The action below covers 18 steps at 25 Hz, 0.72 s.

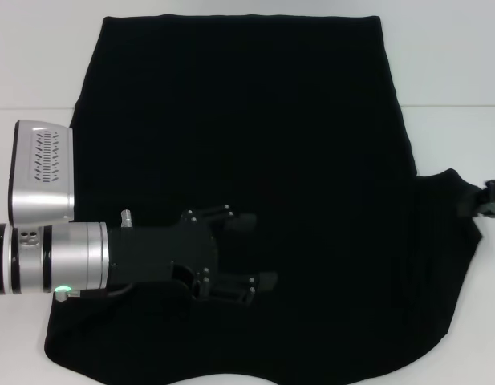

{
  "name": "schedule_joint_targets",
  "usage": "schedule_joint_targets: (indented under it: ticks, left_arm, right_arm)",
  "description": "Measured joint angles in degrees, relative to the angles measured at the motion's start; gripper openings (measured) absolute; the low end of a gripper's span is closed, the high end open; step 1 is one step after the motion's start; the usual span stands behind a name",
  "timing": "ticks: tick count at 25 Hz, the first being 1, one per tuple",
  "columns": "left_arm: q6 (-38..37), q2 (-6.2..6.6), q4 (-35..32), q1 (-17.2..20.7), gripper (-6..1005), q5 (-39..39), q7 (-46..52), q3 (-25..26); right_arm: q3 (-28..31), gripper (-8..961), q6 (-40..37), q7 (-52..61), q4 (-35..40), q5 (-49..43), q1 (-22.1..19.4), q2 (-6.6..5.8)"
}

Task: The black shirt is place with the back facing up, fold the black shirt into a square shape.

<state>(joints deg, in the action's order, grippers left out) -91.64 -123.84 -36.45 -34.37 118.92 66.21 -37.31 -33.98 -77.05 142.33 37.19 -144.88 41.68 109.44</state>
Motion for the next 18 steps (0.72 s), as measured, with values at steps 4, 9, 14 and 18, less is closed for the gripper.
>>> schedule_joint_targets:
  ticks: [4,9,14,18]
  left_arm:
    - [0.0,0.00,0.1,0.0,934,0.0,0.1,0.2]
    - [0.1,0.00,0.2,0.0,934,0.0,0.1,0.3]
    - [0.2,0.00,0.2,0.1,933,0.0,0.1,0.3]
    - [0.6,0.00,0.2,0.1,933,0.0,0.0,0.2]
  right_arm:
    - [-3.9,80,-0.7,0.0,0.0,0.0,3.1,1.12]
    - [-11.2,104,-0.1,0.6,-0.8,-0.1,7.8,2.75]
    - [-17.4,128,0.5,2.6,-0.9,-0.2,10.4,3.63]
    - [-20.7,148,0.7,3.6,-1.0,-0.3,12.2,4.08]
